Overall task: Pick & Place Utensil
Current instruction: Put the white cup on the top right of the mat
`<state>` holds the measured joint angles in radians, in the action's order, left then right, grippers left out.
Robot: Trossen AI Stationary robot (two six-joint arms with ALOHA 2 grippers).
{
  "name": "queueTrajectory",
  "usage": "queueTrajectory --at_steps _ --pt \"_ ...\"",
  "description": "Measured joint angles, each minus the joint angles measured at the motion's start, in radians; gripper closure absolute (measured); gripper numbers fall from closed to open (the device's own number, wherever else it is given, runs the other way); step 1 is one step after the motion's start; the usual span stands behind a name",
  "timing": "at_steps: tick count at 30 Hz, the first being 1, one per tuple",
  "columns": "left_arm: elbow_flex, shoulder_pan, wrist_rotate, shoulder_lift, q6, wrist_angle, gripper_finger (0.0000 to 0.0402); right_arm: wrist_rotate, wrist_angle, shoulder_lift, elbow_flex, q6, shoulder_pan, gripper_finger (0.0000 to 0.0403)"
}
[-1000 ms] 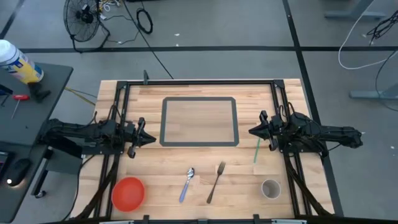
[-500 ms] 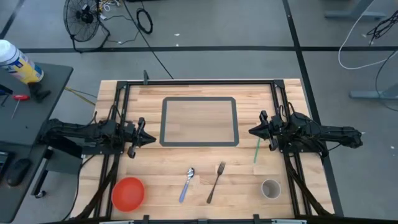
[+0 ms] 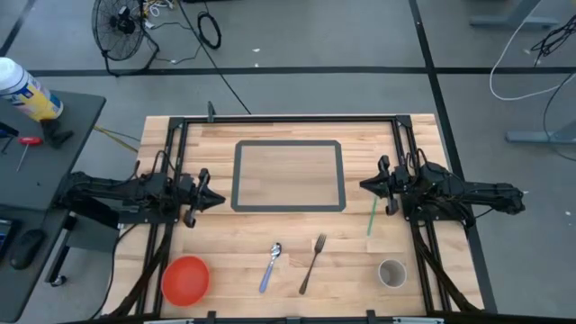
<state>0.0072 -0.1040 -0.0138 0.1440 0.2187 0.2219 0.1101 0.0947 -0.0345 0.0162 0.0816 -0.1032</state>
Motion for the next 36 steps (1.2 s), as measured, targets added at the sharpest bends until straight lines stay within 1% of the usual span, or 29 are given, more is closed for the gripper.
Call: queueTrajectory --at_steps 2,4,10,15,17,20,24,30,36 --pt "0.0 0.0 0.002 0.0 0.077 0.014 0.0369 -0.037 0.023 0.0 0.0 -0.016 0.0 0.0371" --pt "0.0 0.0 0.002 0.0 0.126 0.018 0.0369 -0.051 0.036 0.0 0.0 -0.009 0.0 0.0371" --pt "0.0 0.0 0.002 0.0 0.131 0.066 0.0369 -0.05 0.067 0.0 0.0 0.054 0.0 0.0371" --pt "0.0 0.0 0.007 0.0 0.126 0.128 0.0369 -0.05 0.221 -0.004 0.0 0.053 0.0 0.0371" --pt "0.0 0.0 0.03 0.0 0.126 0.138 0.0369 -0.033 0.29 -0.013 0.0 0.064 0.0 0.0371" --pt "0.0 0.0 0.066 0.0 0.126 0.137 0.0369 0.02 0.368 -0.04 0.0 0.068 0.0 0.0371" --pt "0.0 0.0 0.081 0.0 0.137 0.135 0.0369 0.066 0.46 -0.096 0.005 0.074 0.003 0.0371" --pt "0.0 -0.001 0.095 0.0 0.136 0.135 0.0369 0.093 0.46 -0.205 0.071 0.058 0.04 0.0371" --pt "0.0 0.0 0.168 0.0 0.135 0.134 0.0369 0.092 0.372 -0.327 0.168 -0.023 0.085 0.0371"
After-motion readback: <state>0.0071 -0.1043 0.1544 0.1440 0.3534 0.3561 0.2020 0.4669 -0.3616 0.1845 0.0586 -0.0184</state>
